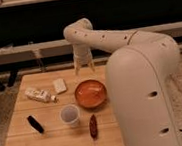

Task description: Move the arm in a circular motion

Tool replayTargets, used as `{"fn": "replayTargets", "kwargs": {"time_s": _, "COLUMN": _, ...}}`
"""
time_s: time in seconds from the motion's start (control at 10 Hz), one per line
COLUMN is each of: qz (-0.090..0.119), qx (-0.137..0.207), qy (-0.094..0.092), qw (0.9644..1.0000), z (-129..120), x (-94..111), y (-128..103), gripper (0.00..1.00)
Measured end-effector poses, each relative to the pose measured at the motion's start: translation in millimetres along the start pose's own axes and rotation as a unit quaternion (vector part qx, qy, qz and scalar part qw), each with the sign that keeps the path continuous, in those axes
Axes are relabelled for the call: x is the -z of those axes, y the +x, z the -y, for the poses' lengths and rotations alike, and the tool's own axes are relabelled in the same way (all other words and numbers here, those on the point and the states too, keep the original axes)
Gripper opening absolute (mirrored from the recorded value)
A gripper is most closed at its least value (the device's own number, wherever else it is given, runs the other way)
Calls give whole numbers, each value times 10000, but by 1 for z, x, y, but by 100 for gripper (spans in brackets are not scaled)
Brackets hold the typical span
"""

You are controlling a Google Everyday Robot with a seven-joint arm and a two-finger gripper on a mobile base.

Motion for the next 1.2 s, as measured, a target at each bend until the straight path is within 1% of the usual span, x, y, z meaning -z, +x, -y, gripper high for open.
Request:
{"fn": "replayTargets", "kwargs": {"time_s": 0.2, "qz": -4, "qx": 95, "qy": 48, "qw": 9999, "z": -1, "x": 1, "y": 3, "gripper": 65}}
{"fn": "replayTargets", "kwargs": {"time_s": 0.3, "qz": -2, "qx": 163, "qy": 78, "qw": 9998, "z": -6, "x": 1, "y": 4, "gripper": 65}}
{"fn": "replayTargets", "kwargs": {"time_s": 0.5, "qz": -20, "qx": 280, "qy": 57, "qw": 9996, "z": -32, "x": 2, "y": -1, "gripper": 65}}
{"fn": "replayTargets", "kwargs": {"time_s": 0.8, "qz": -30, "qx": 452, "qy": 162, "qw": 9988, "z": -36, "x": 2, "y": 6, "gripper": 65}}
{"fn": "replayTargets", "kwargs": {"time_s": 0.9, "qz": -31, "qx": 507, "qy": 179, "qw": 9985, "z": -43, "x": 3, "y": 8, "gripper": 65}}
{"fn": "replayTargets", "kwargs": {"time_s": 1.0, "qz": -48, "qx": 572, "qy": 174, "qw": 9982, "z": -60, "x": 2, "y": 13, "gripper": 65}}
{"fn": "replayTargets", "kwargs": {"time_s": 1.1, "qz": -40, "qx": 596, "qy": 156, "qw": 9981, "z": -65, "x": 2, "y": 14, "gripper": 65}}
{"fn": "replayTargets", "kwargs": {"time_s": 1.2, "qz": -44, "qx": 614, "qy": 174, "qw": 9980, "z": -63, "x": 3, "y": 15, "gripper": 65}}
